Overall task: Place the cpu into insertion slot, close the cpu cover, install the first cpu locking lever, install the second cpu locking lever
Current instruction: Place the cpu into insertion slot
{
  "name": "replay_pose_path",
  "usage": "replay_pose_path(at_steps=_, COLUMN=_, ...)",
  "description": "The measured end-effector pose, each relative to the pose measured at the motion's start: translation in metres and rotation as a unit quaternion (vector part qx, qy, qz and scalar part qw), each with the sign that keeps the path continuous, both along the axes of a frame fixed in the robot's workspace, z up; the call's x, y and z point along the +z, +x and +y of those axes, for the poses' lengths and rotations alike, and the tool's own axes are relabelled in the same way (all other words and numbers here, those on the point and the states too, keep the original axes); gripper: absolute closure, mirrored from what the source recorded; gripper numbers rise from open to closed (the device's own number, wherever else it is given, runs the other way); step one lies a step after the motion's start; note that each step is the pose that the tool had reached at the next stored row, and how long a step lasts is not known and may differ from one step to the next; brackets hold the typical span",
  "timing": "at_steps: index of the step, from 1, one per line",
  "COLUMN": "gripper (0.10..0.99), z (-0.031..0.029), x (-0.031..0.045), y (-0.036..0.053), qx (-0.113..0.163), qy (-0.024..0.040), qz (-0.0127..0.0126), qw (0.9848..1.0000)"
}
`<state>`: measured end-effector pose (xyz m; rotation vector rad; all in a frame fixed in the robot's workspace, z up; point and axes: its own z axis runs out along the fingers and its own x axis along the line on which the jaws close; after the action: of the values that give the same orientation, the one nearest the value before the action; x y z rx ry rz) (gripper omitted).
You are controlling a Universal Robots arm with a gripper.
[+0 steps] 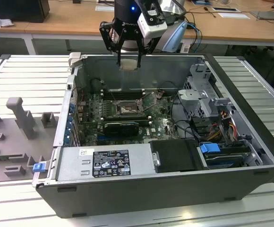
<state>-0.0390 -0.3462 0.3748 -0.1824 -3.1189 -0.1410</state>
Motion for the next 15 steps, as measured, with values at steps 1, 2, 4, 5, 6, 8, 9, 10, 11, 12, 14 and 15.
replay_pose_path(at_steps=1, gripper=0.557, z=0.0, x=-0.0001, y=0.0, qx=-0.001, qy=0.0001, qz=-0.0001, qw=1.0)
replay_pose_path(at_steps=2, gripper=0.557, z=0.0, x=-0.0001, y=0.0, qx=-0.004, qy=0.0001, qz=-0.0001, qw=1.0)
replay_pose_path(at_steps=4, gripper=0.557, z=0.0, x=-0.0001, y=0.0, qx=-0.009, qy=0.0001, qz=-0.0001, qw=1.0)
replay_pose_path(at_steps=5, gripper=0.557, z=0.0, x=-0.0001, y=0.0, qx=-0.012, qy=0.0001, qz=-0.0001, qw=0.9999)
replay_pose_path(at_steps=6, gripper=0.557, z=0.0, x=-0.0001, y=0.0, qx=-0.014, qy=0.0001, qz=-0.0001, qw=0.9999)
replay_pose_path(at_steps=8, gripper=0.557, z=0.0, x=-0.0001, y=0.0, qx=-0.02, qy=0.0001, qz=-0.0001, qw=0.9998)
replay_pose_path(at_steps=9, gripper=0.557, z=0.0, x=-0.0001, y=0.0, qx=-0.024, qy=0.0001, qz=0.0, qw=0.9997)
replay_pose_path(at_steps=10, gripper=0.557, z=0.0, x=-0.0001, y=0.0, qx=-0.027, qy=0.0001, qz=-0.0001, qw=0.9996)
replay_pose_path(at_steps=11, gripper=0.557, z=0.0, x=-0.0001, y=0.0, qx=-0.032, qy=0.0001, qz=-0.0001, qw=0.9995)
replay_pose_path(at_steps=12, gripper=0.557, z=0.0, x=-0.0001, y=0.0, qx=-0.035, qy=0.0001, qz=-0.0001, qw=0.9994)
replay_pose_path(at_steps=14, gripper=0.557, z=0.0, x=-0.0002, y=0.0, qx=-0.042, qy=0.0001, qz=0.0, qw=0.9991)
replay_pose_path(at_steps=15, gripper=0.557, z=0.0, x=-0.0003, y=0.0, qx=-0.044, qy=0.0001, qz=0.0, qw=0.9991)
